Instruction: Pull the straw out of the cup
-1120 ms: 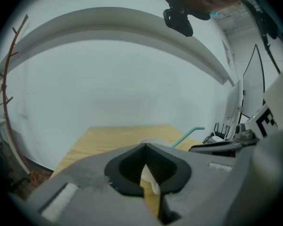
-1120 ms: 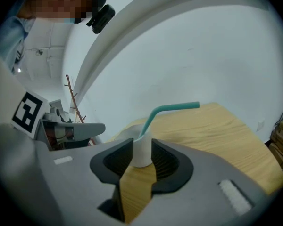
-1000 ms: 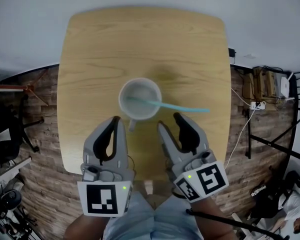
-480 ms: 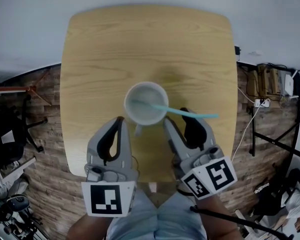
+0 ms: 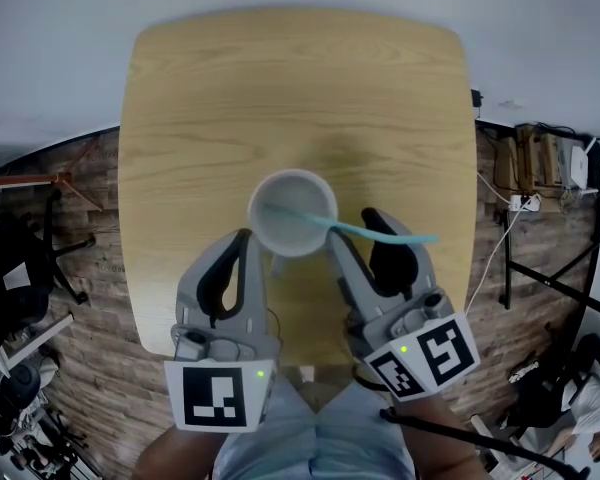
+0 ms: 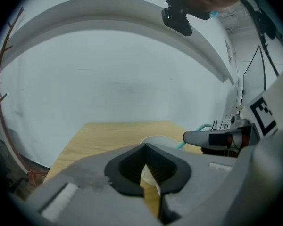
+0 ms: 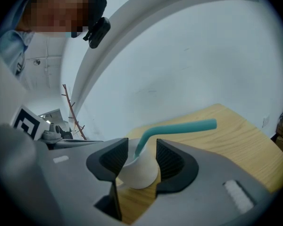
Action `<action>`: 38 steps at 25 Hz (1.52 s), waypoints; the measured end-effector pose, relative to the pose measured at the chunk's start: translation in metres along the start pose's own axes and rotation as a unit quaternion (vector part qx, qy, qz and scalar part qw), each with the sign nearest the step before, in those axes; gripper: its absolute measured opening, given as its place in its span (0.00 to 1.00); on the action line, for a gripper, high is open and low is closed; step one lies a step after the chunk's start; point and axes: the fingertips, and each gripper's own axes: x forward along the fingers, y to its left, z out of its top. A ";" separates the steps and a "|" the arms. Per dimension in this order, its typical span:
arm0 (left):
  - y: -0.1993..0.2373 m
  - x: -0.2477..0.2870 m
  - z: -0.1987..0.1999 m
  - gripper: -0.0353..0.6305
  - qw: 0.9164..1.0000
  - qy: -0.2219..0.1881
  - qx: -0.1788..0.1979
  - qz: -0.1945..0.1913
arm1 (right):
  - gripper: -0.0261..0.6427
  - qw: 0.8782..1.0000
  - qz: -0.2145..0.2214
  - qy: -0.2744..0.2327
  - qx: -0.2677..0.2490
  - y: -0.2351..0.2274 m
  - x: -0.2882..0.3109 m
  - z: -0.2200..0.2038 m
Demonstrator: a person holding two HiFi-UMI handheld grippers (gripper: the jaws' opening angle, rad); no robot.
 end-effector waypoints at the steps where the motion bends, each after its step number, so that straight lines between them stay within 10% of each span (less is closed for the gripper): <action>1: 0.000 0.001 0.000 0.08 1.000 0.000 0.000 -0.001 | 0.33 1.000 0.000 0.000 0.001 0.000 0.001 0.000; 18: 0.000 -0.002 -0.002 0.08 1.000 0.005 0.001 0.003 | 0.12 0.999 0.006 0.010 -0.031 0.008 0.003 0.000; 38: 0.001 -0.025 0.022 0.08 0.999 -0.030 0.010 0.010 | 0.10 0.998 0.012 -0.017 -0.055 0.032 -0.007 0.025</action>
